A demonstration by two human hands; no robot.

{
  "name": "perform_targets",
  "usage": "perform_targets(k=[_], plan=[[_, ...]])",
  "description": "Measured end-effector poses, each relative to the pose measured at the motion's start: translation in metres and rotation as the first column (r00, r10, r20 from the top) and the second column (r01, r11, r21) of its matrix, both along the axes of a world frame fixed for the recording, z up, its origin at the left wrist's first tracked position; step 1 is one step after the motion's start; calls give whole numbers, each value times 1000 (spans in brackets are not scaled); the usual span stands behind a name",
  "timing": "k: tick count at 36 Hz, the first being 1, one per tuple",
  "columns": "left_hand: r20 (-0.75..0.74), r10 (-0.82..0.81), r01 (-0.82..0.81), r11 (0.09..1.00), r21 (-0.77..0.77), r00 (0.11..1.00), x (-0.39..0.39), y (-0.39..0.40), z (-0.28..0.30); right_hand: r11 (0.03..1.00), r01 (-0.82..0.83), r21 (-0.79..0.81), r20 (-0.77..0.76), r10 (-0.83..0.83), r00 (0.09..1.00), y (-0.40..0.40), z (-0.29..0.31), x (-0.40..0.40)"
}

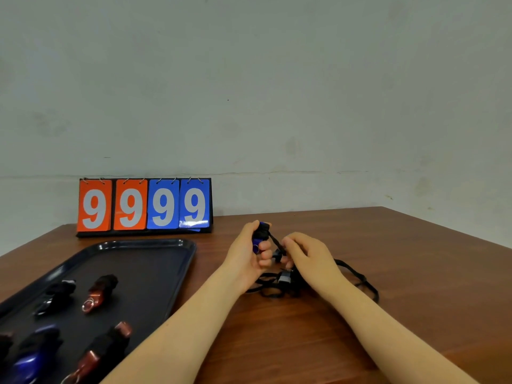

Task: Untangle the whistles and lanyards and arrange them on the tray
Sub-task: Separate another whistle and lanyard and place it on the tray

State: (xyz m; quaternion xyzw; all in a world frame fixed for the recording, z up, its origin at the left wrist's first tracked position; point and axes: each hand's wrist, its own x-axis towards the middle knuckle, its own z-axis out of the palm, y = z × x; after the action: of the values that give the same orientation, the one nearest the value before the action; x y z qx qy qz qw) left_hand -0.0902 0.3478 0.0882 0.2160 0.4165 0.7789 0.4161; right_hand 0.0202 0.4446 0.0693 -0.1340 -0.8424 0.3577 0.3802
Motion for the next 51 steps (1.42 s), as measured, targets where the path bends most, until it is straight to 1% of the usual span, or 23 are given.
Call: perform_targets(k=[5,8,10,17,23,26,28,31,32,34,35,36,39,41,42,43,46,47,48,49,51], plan=[[-44,-14,14,1000,1,999,1,1,0,994,-56,-97,-62,50,997,-1,3,2],[-19,-20,21,1000,8,1000,2,-1,2,997,-30,-71,-6,30,1000,0,1,0],[-7,-23,23,1000,12,1000,2,-2,2,999,-7,-44,3,7,1000,0,1,-1],[4,-14,14,1000,3,1000,0,-1,2,995,4,-98,-120,-16,993,0,3,0],[-73,0,-1,1000,-16,997,-2,2,-1,986,4,-166,-176,-33,984,1,6,1],[-166,19,-32,997,-76,986,-4,2,-3,992,-4,-124,-136,-13,991,1,4,0],[-316,43,-90,987,-134,948,-4,1,-4,997,-17,-71,-120,8,993,-1,3,0],[-545,57,-177,969,-171,837,-1,-2,-3,1000,-8,-15,-157,6,988,-3,5,2],[-630,50,-213,959,-186,775,1,-3,-2,1000,-6,-9,-166,5,986,-2,5,2],[-803,18,-295,935,-198,596,3,-2,-2,1000,-12,-3,-167,12,986,-2,6,3],[-850,1,-310,931,-191,526,4,-2,-3,1000,-15,-1,-163,15,987,-1,6,3],[-874,-22,-310,930,-196,486,4,-1,-5,1000,-14,-3,-161,13,987,-1,5,3],[-875,-60,-317,918,-238,481,4,1,-7,999,-8,-35,-180,1,984,0,5,3],[-896,-94,-327,910,-254,435,2,2,-7,999,-9,-44,-175,2,985,0,5,3],[-897,-105,-324,909,-261,429,2,2,-7,999,-8,-45,-169,1,986,1,4,3],[-893,-115,-316,909,-271,436,3,0,-6,999,-8,-45,-164,0,987,1,4,3],[-857,-136,-275,912,-305,498,4,-4,-9,999,-15,-30,-134,11,991,2,3,3],[-853,-139,-273,911,-310,503,5,-5,-9,1000,-13,-17,-120,11,993,2,3,3],[-860,-138,-281,909,-306,491,5,-5,-10,1000,-11,-15,-107,9,994,2,3,4],[-878,-139,-299,906,-299,458,5,-6,-10,999,-10,-31,-98,7,995,2,3,3],[-912,-125,-332,905,-267,391,6,-7,-9,993,-14,-116,-72,6,997,3,4,1]])
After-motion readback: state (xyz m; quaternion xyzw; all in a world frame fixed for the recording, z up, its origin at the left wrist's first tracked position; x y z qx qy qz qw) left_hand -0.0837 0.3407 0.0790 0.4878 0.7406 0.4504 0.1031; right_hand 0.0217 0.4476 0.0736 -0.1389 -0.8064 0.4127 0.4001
